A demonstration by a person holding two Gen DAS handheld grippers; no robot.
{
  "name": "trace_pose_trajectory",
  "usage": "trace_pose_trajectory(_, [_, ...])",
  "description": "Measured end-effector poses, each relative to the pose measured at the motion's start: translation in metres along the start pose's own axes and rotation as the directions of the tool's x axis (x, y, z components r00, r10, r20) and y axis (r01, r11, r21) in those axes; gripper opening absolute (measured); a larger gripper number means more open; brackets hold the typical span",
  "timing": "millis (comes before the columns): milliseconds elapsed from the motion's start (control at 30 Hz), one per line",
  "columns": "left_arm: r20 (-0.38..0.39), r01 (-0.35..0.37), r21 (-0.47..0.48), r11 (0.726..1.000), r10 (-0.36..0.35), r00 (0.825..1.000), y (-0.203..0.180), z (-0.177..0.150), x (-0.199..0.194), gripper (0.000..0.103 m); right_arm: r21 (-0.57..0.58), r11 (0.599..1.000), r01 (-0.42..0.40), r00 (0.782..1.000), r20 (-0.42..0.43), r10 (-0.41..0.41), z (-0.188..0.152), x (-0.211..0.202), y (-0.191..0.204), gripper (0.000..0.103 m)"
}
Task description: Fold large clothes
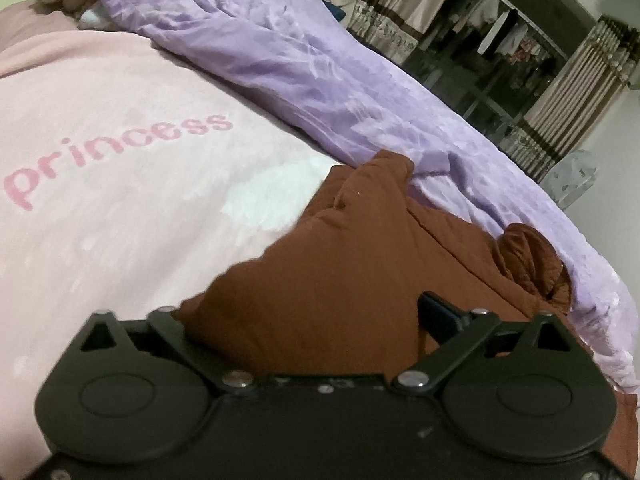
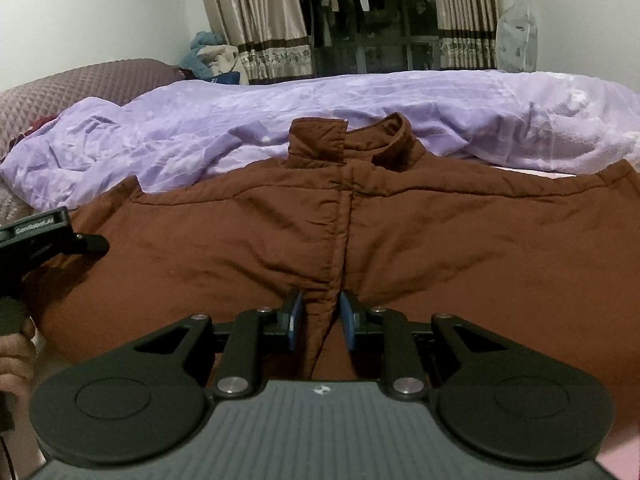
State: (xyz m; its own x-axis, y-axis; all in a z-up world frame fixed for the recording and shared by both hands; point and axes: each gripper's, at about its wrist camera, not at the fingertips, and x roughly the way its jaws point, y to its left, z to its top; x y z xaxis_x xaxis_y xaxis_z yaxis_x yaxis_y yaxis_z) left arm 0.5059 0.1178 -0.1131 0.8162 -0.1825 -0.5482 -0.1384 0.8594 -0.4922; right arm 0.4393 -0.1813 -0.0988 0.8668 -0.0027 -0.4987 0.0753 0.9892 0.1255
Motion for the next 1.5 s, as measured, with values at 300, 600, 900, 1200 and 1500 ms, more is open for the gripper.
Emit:
trace_pose_trajectory(300, [0.000,0.050,0.008,0.999,-0.050,0.999,0.001,0.014,-0.012,0.054,0.022,1.000,0.001,1.000,-0.007,-0.001,0.037,-0.004,-0.006,0.028])
trace_pose_trajectory(600, [-0.001,0.071,0.028,0.997,-0.071,0.997,0.001,0.014,-0.012,0.051,0.044,0.996,0.080,0.996,-0.033,-0.078,0.050,0.041,-0.020,0.031])
trace_pose_trajectory(900, [-0.004,0.073,0.033,0.997,-0.073,0.997,0.003,0.011,-0.007,0.052,0.030,0.995,0.092,0.996,-0.005,-0.092,0.038,0.045,-0.016,0.032])
trace_pose_trajectory(1200, [-0.005,0.068,0.031,0.997,-0.068,0.998,0.002,0.011,-0.009,0.052,0.015,0.995,0.099,0.994,0.036,-0.099,0.045,-0.004,-0.023,0.034])
trace_pose_trajectory(1500, [0.000,0.066,0.026,0.997,-0.066,0.998,0.001,0.009,-0.008,0.052,-0.023,0.983,0.181,0.983,0.002,-0.181,0.016,-0.044,-0.047,0.036])
